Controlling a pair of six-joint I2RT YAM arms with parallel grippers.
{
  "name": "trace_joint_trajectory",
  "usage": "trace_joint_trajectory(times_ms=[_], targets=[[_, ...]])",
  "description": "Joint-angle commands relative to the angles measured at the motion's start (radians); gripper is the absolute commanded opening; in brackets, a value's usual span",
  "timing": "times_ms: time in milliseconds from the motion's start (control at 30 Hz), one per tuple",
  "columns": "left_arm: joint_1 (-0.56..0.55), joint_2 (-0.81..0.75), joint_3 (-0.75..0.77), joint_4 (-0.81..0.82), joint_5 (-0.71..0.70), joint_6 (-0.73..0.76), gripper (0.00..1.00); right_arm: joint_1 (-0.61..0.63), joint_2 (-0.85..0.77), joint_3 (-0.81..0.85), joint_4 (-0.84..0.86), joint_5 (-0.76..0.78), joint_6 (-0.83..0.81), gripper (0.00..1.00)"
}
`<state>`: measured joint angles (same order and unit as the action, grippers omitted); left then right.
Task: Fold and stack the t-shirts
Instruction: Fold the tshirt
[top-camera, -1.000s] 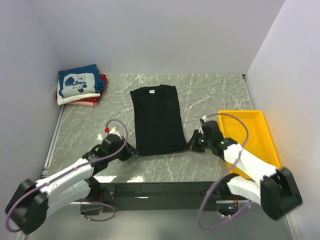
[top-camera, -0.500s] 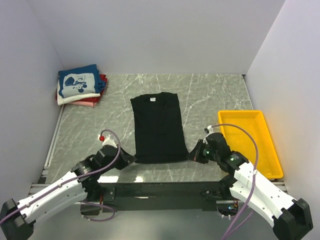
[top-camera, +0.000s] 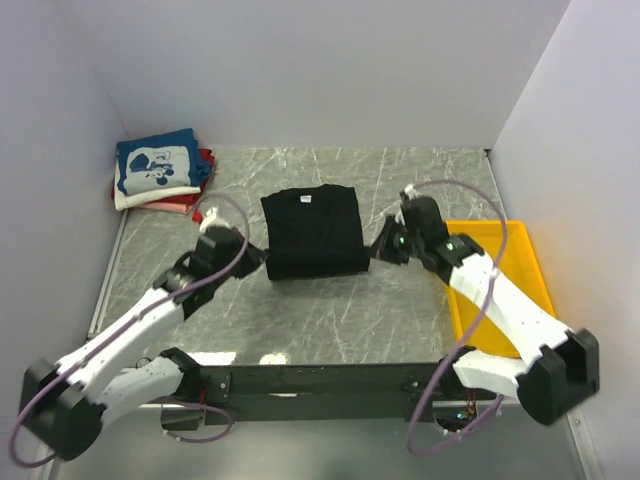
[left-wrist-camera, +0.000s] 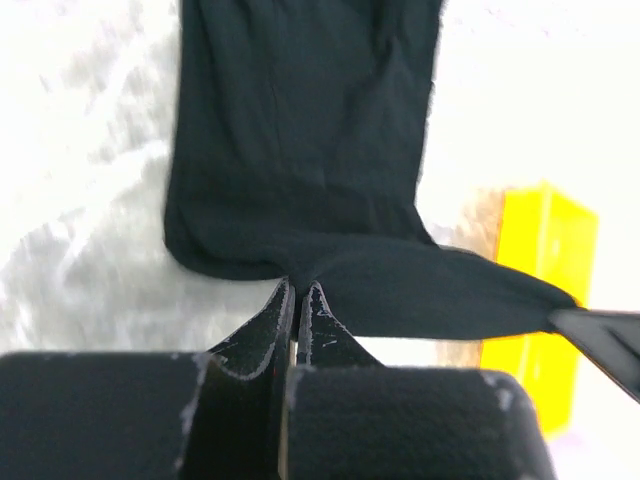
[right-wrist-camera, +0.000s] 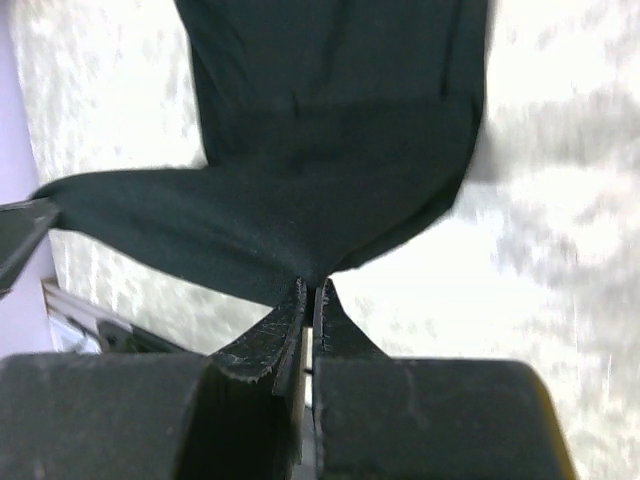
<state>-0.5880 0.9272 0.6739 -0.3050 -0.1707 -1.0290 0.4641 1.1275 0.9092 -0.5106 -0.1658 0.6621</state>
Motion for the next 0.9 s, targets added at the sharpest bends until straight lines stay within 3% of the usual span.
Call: trace_joint_trajectory(times_ms=[0, 200, 467, 767, 867], targets=[[0.126, 0.146, 0.122, 0.099, 0.098, 0.139, 0.01, -0.050, 0.122, 0.180, -0.005, 0.031, -0.062, 0.00], [0.231, 0.451, 0.358, 0.141, 0.192, 0.204, 0.00, -0.140, 0.417, 0.446, -0.026, -0.043, -0.079, 0.00], [0.343, 0.806, 0.633, 0.150, 0.277, 0.175, 0.00, -0.234, 0.774, 0.822, -0.068, -0.156, -0.097, 0.00], [0.422, 1.080, 0.875, 0.130, 0.306, 0.162, 0.00, -0.275, 1.182, 1.301, -0.147, -0.267, -0.116, 0.00], [0.436, 1.136, 0.924, 0.127, 0.301, 0.159, 0.00, -0.288, 1.267, 1.361, -0.106, -0.297, -0.118, 0.00]])
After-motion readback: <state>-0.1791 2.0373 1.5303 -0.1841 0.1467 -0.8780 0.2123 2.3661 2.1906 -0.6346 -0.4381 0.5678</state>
